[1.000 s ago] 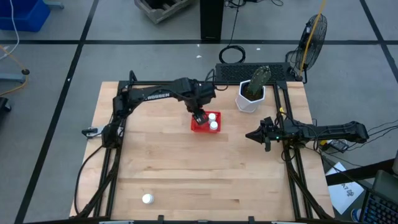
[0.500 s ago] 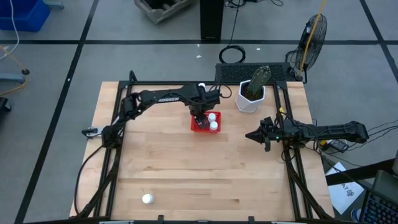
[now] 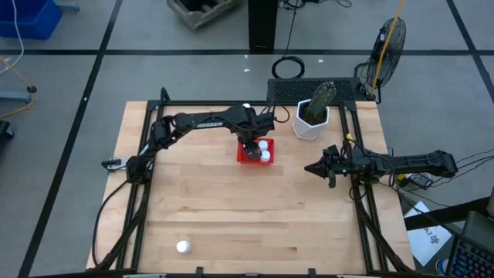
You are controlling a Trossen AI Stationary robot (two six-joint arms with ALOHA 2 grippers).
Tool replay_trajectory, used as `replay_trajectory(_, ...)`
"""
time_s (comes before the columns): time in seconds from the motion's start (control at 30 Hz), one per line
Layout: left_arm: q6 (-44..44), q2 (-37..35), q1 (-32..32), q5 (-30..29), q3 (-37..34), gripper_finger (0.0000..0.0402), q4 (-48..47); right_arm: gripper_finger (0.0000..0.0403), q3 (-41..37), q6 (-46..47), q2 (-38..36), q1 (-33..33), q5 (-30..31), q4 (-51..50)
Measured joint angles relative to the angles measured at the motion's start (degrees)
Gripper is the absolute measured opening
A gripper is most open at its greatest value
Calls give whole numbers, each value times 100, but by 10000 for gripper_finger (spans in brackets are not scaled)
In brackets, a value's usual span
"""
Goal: Pick and place pill bottles into a basket
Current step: Put the white medicine bottle into the red basket
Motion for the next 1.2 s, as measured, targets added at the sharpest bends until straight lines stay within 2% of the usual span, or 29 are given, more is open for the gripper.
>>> replay_trajectory(0.2,-242,-184,24,-45,-2,194,-226,4,-1,0,2,0,0,-4)
replay_trajectory(0.43,-541,-838,-65,-90,-2,209,-92,4,-1,-1,2,-1,-1,4)
replay_trajectory(0.63,-1214,-1476,-365,-236,-1,214,-727,4,-1,0,2,-1,0,2)
replay_trajectory(0.77,-1574,-1856,-1031,-280,0,214,-950,4,0,0,2,-1,0,2)
replay_trajectory(0.9,-2638,-2215,-1921,-296,0,214,-1238,4,0,-1,2,0,0,14)
replay_trajectory(1.07,-4609,-2464,-3294,-156,2,217,-1573,4,-1,-1,0,-1,-1,13)
replay_trajectory(1.2,-6417,-2461,-4417,-227,2,244,-2212,4,-2,0,2,0,-1,15)
